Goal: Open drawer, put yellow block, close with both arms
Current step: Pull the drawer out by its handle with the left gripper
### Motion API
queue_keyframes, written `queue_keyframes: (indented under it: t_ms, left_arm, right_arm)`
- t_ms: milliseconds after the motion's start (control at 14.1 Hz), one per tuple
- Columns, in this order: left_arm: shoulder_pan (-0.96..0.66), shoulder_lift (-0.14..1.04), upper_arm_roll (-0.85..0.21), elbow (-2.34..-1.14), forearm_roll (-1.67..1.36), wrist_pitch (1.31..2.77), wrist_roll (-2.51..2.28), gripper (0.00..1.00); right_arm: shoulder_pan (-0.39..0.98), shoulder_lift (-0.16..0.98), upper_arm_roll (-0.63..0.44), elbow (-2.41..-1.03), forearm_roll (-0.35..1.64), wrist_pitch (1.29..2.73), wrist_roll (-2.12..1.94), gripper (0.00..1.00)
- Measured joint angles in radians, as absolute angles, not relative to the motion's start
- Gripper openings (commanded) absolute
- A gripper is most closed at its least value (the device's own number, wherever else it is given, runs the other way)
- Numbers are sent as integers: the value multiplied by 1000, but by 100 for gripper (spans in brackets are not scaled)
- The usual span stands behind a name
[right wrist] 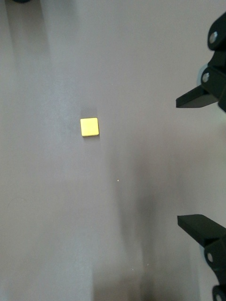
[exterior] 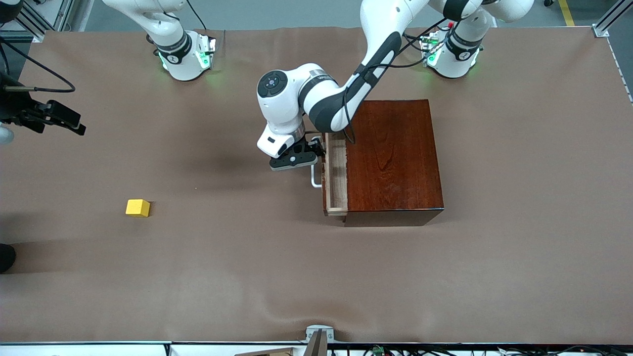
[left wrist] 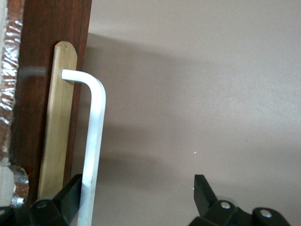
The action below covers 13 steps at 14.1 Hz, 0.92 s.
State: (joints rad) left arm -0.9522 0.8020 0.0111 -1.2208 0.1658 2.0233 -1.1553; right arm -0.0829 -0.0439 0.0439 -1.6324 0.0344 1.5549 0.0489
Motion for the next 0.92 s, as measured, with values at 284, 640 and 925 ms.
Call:
queue_keyframes:
  t_ms: [284,640,925]
  left_arm:
    - [-952,801,9,-1226,164,2056,-1185,100]
    - [-954,800,3,-1227,162,2097,-1190,100]
    - [-954,799,1,-1227,162,2108,-1191,100]
  right_arm:
    - [-83,-44,44,-1632,34,1555,49,100]
    - [-83,-44,44,-1632,34,1555,49,100]
    - [-83,-44,44,-1632,34,1555,49,100]
